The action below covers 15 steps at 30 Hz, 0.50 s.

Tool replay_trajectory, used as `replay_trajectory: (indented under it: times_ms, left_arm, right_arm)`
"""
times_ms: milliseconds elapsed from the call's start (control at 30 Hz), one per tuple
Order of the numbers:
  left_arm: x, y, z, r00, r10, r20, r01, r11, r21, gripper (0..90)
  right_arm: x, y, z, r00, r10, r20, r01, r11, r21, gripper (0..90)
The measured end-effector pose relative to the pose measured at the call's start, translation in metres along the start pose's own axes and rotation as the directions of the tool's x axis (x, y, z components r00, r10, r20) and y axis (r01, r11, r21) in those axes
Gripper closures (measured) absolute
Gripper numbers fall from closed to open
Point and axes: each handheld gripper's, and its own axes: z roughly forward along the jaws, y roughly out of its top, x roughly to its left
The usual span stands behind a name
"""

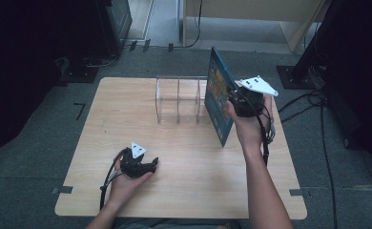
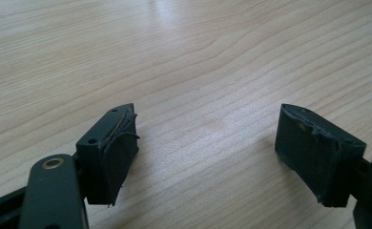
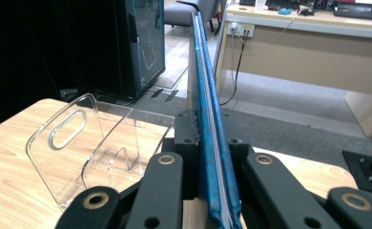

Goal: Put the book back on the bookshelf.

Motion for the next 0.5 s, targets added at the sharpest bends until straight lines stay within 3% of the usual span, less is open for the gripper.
replay_trajectory:
  times_ms: [500]
  left_arm:
    - [0.0, 0.0001, 0.0, 1.0, 0.0, 0.001, 0.0, 1.0, 0.0, 22.3]
  right_arm:
    - [0.0055, -0.0012, 0.0051, 0.9999, -0.005, 0.011, 0.006, 0.998, -0.064, 83.9]
